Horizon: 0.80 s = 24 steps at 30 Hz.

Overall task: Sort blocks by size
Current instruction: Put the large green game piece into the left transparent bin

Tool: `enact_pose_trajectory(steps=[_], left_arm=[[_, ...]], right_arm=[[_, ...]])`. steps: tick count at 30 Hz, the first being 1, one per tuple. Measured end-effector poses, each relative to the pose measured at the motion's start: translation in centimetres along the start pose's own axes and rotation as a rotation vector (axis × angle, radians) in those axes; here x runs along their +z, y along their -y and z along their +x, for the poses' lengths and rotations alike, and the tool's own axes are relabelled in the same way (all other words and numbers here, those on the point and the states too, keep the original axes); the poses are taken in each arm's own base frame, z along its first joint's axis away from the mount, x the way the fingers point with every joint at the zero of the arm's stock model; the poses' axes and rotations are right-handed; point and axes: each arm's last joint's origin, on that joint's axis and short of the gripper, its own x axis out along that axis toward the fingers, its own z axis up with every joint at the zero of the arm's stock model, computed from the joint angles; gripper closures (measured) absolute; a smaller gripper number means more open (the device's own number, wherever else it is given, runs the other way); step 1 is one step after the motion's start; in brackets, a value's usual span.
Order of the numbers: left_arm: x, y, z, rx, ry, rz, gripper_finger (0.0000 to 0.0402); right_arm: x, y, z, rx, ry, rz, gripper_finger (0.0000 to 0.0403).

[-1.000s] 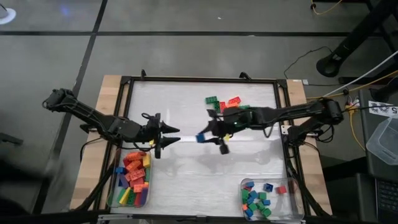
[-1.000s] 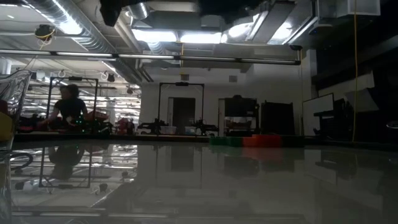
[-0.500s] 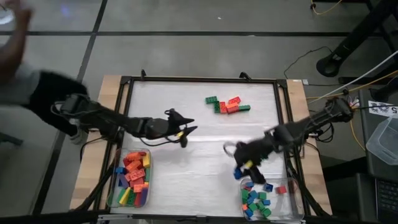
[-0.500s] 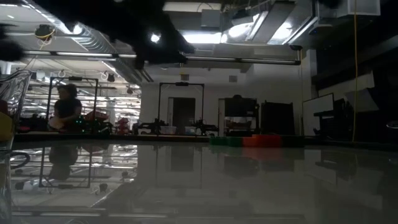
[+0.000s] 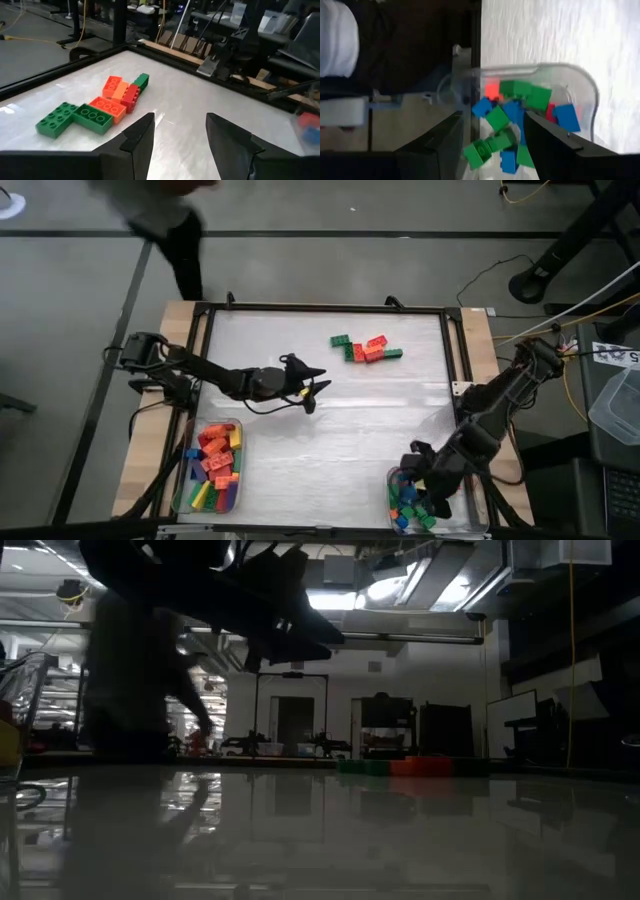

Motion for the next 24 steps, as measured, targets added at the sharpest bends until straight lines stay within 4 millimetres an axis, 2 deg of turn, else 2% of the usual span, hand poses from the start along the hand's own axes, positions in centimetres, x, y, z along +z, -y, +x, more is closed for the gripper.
enact_pose_trajectory(steps=[6, 13, 19, 24], left_arm=[[0.4, -0.2, 0.2, -0.001, 0.029, 0.024, 0.0235], [1.8, -1.4, 2.5, 0.037, 0.018, 0.114, 0.0235], [2.4, -2.5, 3.4, 0.081, -0.085, 0.118, 0.0235], [2.4, -2.6, 3.1, 0.085, -0.112, 0.163, 0.0235]], right_arm=[[-0.5, -0.2, 0.5, -0.020, -0.019, -0.064, 0.0200], [1.4, 1.8, 0.2, -0.218, 0.119, -0.200, 0.0205], [4.2, 6.1, -0.9, -0.594, 0.239, -0.218, 0.0205], [5.7, 11.6, -2.8, -0.839, 0.061, -0.192, 0.0205]])
